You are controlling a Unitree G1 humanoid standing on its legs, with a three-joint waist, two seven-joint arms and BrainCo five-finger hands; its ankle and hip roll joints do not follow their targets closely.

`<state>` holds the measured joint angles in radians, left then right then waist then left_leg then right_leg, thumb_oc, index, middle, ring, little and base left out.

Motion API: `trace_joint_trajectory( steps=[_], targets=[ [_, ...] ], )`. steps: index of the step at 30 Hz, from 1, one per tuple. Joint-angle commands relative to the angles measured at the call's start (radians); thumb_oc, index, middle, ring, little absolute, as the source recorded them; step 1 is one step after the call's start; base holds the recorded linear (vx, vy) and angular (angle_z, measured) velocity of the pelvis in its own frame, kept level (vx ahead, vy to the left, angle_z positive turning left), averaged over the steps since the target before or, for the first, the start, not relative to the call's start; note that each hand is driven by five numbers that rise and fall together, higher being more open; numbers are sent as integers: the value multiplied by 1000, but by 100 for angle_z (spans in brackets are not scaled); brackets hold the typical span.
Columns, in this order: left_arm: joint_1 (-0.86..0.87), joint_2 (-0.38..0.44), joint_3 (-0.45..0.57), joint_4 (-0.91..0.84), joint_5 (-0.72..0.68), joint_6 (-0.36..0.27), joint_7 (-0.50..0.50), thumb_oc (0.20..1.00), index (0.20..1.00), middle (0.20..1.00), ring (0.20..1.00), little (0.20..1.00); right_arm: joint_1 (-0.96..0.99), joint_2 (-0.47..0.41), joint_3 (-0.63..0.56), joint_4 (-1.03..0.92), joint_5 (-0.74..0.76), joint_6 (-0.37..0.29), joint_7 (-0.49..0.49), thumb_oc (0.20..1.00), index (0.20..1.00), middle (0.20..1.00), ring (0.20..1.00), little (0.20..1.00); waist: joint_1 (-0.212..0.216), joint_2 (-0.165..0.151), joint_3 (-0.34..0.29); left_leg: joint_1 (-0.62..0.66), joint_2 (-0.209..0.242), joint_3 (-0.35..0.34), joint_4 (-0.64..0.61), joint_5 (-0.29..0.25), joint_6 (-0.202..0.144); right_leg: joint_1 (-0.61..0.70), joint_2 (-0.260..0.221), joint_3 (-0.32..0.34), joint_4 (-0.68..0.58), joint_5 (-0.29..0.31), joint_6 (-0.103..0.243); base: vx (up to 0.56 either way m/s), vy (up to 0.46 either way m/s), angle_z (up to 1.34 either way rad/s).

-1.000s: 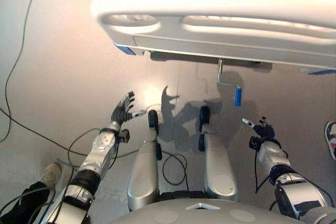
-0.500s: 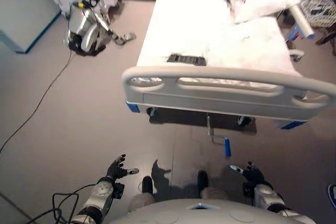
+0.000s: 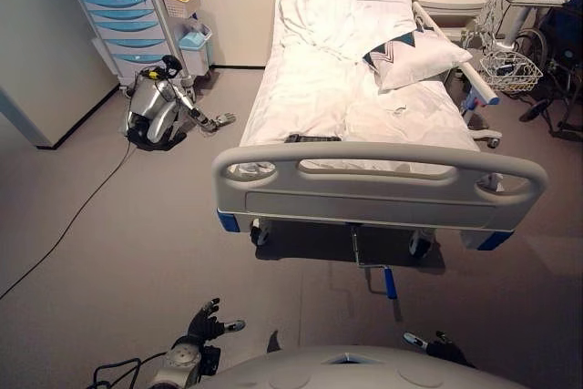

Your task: Raise the hospital bed

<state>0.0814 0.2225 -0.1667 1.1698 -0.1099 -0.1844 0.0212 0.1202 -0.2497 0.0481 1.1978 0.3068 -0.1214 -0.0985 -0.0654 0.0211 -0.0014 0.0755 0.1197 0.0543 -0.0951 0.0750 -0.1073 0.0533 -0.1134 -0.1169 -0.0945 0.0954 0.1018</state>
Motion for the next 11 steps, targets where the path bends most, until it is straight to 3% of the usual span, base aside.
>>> trace_joint_trajectory(
  steps=[1,11],
  targets=[
    [-76,-1,43,16,15,-17,12,1000,1000,1000,1000,1000,-101,16,-15,31,27,-5,-3,1000,1000,1000,1000,1000,-1,-43,60,64,-67,13,26,-72,38,37,-22,-1,38,-40,68,0,0,0],
    [-73,-5,8,-9,35,-23,7,1000,1000,1000,1000,1000,-109,16,8,-2,16,-15,-3,1000,1000,1000,1000,1000,1,-49,59,64,-68,15,18,-72,40,41,-24,-2,26,-33,70,0,0,0]
  ],
)
